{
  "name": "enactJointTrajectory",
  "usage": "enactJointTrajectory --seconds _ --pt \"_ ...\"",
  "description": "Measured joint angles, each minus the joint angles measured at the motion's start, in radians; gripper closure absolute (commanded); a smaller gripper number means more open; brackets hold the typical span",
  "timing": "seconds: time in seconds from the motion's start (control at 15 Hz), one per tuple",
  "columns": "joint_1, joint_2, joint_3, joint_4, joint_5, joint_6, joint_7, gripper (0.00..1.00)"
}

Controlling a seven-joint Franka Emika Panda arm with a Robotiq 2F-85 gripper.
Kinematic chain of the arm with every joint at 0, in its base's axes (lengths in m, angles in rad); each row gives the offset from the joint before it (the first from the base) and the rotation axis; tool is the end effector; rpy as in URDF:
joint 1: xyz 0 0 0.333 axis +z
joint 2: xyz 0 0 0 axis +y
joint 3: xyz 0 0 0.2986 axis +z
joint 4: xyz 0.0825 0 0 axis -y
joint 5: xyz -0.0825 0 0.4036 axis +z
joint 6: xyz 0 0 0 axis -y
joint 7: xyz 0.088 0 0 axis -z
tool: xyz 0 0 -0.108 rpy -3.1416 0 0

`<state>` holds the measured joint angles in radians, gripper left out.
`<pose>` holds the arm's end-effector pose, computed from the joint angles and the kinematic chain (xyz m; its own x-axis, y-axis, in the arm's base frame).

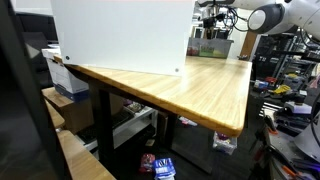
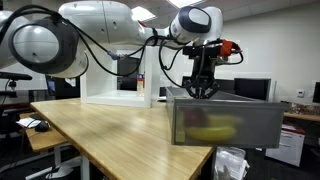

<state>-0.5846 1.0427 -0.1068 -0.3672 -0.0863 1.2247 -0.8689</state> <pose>0.6020 -0.4489 0.4389 0.9487 0.1950 -0.2490 0.1960 -0.9804 -0.0212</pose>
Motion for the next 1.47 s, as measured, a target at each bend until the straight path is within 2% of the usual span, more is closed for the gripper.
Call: enactJointTrajectory --seconds 1.47 --pt "0.01 -0.046 0.061 0.01 0.064 0.015 0.071 1.0"
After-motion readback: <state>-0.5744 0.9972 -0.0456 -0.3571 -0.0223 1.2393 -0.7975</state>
